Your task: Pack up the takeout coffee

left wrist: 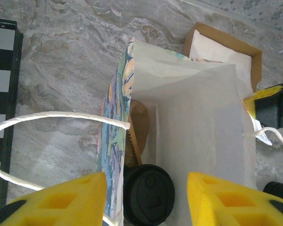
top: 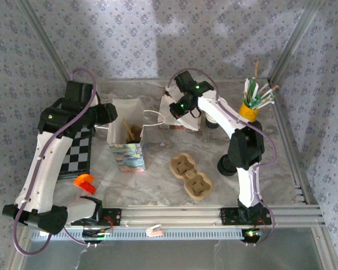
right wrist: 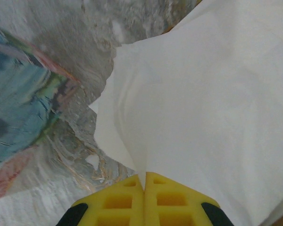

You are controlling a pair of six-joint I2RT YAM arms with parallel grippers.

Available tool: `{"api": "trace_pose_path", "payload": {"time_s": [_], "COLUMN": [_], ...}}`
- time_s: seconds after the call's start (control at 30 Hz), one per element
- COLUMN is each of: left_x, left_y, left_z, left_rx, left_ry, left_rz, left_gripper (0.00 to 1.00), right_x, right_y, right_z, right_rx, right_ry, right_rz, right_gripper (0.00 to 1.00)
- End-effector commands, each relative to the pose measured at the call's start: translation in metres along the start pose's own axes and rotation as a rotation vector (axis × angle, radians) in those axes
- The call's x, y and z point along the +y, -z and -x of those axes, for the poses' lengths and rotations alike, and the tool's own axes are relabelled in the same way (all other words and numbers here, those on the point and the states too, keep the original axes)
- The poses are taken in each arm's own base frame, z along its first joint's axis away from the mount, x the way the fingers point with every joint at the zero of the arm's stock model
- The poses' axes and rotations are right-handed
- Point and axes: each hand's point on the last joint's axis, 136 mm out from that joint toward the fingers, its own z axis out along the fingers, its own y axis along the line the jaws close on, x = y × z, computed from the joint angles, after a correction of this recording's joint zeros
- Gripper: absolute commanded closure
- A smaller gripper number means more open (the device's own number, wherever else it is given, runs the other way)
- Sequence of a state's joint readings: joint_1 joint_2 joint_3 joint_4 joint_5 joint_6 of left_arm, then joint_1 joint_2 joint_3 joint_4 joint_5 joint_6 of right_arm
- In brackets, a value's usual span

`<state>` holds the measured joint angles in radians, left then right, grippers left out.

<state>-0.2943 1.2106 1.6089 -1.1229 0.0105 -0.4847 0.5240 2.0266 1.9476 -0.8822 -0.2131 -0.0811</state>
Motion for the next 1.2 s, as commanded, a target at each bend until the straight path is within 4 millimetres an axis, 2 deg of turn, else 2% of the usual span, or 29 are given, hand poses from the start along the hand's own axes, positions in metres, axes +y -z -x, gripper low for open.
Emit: {"api": "trace_pose_path", "payload": {"time_s": [0.0,0.13,0.27,0.37,0.57,0.67,0.8,0.83,1.03,1.17], "left_x": [-0.008,-0.024,-0.049,-0.064,-0.114,-0.135,-0.189,-0.197,-0.220,-0.229], "left_y": [0.027,0.039,0.063,0.076,0.085,0.083,0.089,0.088,0.087,0.086], "left_z": [0.010,0.012,0.013,0.010,-0.005,0.005,-0.001,-0.002,0.008,0.003], "left_rx": [-0.070,-0.108,-0.199,-0.247,-0.319,-0.340,-0.402,-0.423,-0.517,-0.580], "left_ry": [-0.016,-0.049,-0.142,-0.223,-0.489,-0.431,-0.482,-0.495,-0.527,-0.624], "left_rz": [-0.056,-0.134,-0.247,-0.318,-0.463,-0.502,-0.688,-0.704,-0.775,-0.802], "left_gripper": [0.48,0.41,0.33,0.29,0.17,0.14,0.06,0.03,0.00,0.00], "right_x": [-0.002,-0.004,-0.006,0.002,0.035,0.058,0.082,0.087,0.118,0.134], "right_y": [0.067,0.104,0.151,0.186,0.243,0.267,0.303,0.310,0.345,0.359], "right_z": [0.034,0.042,0.052,0.060,0.060,0.057,0.056,0.055,0.051,0.050], "right_rx": [-0.169,-0.238,-0.338,-0.416,-0.486,-0.515,-0.580,-0.592,-0.637,-0.649], "right_ry": [-0.096,-0.171,-0.250,-0.286,-0.268,-0.234,-0.212,-0.206,-0.172,-0.152], "right_rz": [0.025,0.062,0.090,0.143,0.246,0.286,0.334,0.350,0.465,0.532], "right_gripper": [1.00,1.00,1.00,1.00,1.00,1.00,1.00,1.00,1.00,1.00]}}
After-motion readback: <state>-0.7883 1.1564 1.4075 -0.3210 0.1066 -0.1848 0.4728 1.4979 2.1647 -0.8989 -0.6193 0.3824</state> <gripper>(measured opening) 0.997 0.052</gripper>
